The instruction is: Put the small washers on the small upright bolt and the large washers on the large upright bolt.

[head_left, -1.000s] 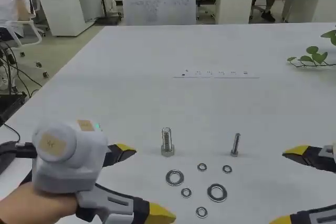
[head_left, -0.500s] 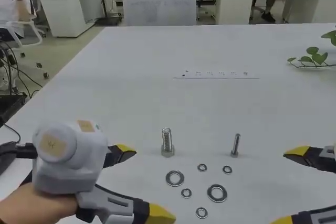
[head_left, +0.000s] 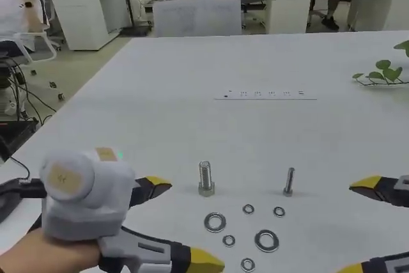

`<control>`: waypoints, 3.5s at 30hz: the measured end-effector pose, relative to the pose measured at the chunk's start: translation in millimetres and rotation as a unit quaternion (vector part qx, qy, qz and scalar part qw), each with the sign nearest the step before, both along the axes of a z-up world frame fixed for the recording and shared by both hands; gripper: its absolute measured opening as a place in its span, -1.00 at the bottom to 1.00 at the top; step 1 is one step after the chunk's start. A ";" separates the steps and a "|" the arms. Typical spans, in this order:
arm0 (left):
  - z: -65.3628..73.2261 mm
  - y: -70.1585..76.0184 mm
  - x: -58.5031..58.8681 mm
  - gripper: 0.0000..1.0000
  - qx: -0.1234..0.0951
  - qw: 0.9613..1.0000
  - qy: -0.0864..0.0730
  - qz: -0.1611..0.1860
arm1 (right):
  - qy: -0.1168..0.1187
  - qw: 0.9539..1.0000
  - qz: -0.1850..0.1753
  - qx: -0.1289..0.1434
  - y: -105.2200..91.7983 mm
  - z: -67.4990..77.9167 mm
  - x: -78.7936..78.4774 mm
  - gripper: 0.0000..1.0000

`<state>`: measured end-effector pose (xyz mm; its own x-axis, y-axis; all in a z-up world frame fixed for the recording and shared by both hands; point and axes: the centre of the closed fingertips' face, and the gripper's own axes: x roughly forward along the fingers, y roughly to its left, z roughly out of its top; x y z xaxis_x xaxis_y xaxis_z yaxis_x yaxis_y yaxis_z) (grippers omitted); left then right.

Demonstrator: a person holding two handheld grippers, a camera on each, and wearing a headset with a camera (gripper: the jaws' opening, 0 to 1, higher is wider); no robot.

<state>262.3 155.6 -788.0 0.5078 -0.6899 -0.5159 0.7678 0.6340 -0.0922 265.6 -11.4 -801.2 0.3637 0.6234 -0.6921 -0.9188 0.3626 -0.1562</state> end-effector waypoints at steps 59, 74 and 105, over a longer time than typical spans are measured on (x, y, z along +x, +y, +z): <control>25.0 12.4 9.6 0.86 -0.032 0.998 -0.038 0.044 | 0.038 0.951 0.244 -0.185 68.2 -7.0 21.2 0.17; 23.1 10.6 12.2 0.86 -0.028 0.998 -0.038 0.041 | 0.069 0.936 0.269 -0.216 72.2 -29.8 17.7 -0.06; 18.4 8.9 8.4 0.83 -0.022 0.999 -0.036 0.029 | 0.100 0.914 0.282 -0.272 75.1 -68.9 16.4 -0.31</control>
